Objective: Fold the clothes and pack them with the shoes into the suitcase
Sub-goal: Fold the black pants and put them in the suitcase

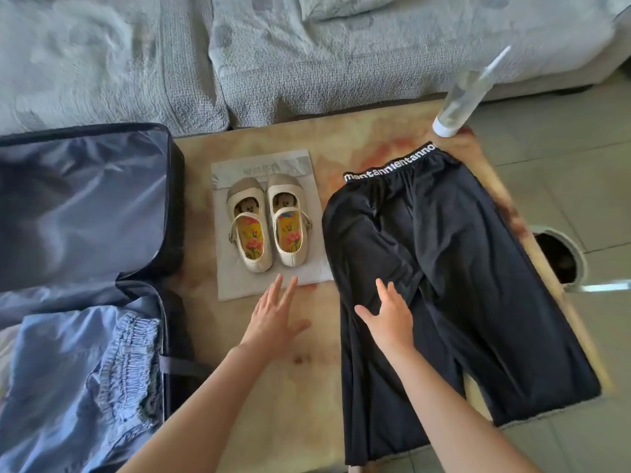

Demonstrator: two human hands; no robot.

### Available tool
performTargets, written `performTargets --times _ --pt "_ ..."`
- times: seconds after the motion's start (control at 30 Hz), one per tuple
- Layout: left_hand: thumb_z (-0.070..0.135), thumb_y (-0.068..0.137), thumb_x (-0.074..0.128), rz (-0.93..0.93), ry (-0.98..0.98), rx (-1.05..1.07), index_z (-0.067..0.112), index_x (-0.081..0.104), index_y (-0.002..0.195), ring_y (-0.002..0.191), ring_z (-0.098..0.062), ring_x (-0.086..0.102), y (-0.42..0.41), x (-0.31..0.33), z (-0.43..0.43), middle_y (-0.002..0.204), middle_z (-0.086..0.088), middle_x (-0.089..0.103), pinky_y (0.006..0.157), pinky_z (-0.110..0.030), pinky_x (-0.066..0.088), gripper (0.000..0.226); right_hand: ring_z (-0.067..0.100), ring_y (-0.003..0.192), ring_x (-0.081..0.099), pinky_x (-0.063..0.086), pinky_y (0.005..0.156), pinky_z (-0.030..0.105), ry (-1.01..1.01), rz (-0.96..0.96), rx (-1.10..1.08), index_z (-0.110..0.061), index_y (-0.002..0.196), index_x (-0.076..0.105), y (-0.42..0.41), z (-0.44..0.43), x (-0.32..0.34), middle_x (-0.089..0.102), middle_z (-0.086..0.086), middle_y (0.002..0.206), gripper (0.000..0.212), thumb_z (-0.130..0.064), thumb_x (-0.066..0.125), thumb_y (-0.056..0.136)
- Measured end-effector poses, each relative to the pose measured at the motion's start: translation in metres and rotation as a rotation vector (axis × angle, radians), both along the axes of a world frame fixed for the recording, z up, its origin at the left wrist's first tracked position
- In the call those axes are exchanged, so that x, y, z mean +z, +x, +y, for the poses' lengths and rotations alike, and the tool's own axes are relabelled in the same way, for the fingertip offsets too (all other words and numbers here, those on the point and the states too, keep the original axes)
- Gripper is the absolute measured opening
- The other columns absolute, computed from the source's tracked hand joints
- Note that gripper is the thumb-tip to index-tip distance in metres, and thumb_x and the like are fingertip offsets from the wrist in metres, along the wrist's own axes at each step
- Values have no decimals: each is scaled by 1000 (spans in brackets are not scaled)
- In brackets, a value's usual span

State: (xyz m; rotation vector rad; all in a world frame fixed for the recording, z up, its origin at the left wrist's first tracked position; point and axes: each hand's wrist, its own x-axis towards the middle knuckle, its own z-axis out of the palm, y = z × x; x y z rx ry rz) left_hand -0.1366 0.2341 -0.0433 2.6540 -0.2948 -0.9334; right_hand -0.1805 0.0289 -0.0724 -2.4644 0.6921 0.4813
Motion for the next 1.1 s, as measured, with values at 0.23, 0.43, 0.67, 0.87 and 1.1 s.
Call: performTargets --times 0.23,0.43,0.67,0.87,1.1 --pt "42 95 49 68 -71 71 30 -1 152 147 -25 8 9 -29 -46 160 1 -5 115 -42 19 76 27 147 8 15 117 44 -47 83 83 -25 152 17 -16 1 -43 6 7 161 82 -62 51 87" --pt "38 96 50 203 -181 233 30 15 151 136 -26 37 6 -50 -48 154 -4 28 108 -38 36 66 37 140 30 28 113 51 -180 -76 145 -23 128 61 -31 15 -65 35 13 151 41 -27 68 87" --pt "34 95 54 293 -416 659 22 39 140 113 -20 55 15 -54 -52 131 -3 55 94 -30 42 49 26 125 54 12 114 36 153 -346 199 -19 73 68 -81 31 -70 69 -1 117 13 -20 62 84" --pt "33 88 65 377 -478 830 13 33 144 119 -27 53 28 -53 -70 137 -7 50 104 -46 41 67 12 127 51 6 116 31 344 -208 516 -26 75 70 -137 31 -69 67 -15 114 24 -38 52 84" --pt "8 90 60 376 -453 789 7 58 117 91 -29 66 12 -54 -73 96 -12 65 79 -41 57 27 25 137 35 30 110 48 -29 -523 -66 -19 125 61 -81 -19 -38 44 6 147 44 -42 60 87"
